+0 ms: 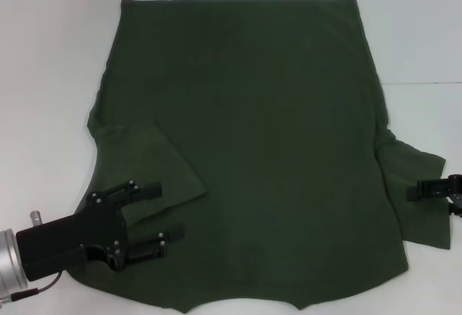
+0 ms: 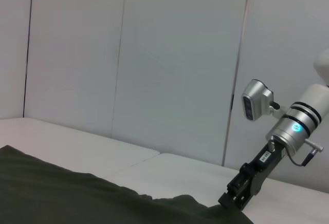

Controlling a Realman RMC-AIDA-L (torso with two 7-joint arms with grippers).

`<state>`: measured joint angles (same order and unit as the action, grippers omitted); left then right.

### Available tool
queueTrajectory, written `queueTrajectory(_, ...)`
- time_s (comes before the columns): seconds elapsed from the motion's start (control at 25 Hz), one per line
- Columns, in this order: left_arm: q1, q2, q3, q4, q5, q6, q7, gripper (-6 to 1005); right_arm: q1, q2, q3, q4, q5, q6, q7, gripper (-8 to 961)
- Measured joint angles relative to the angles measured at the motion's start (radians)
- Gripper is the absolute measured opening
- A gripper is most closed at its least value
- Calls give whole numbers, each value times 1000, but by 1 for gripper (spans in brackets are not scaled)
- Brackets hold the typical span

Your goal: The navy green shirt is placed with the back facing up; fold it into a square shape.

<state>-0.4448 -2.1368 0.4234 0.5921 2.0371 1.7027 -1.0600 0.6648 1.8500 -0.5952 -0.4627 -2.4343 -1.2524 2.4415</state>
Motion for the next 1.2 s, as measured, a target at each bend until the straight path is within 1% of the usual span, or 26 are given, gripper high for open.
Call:
queueTrajectory(0.56, 0, 0, 0, 0, -2, 0, 0, 808, 4, 3, 7, 12, 1, 17, -2, 715)
queueTrajectory(0.68, 0, 0, 0, 0, -2, 0, 0, 809, 4, 3, 7, 12, 1, 17, -2, 465)
queueTrajectory(1.2, -3, 0, 0, 0, -2, 0, 0, 808, 3, 3, 8, 12, 2, 18, -5, 366)
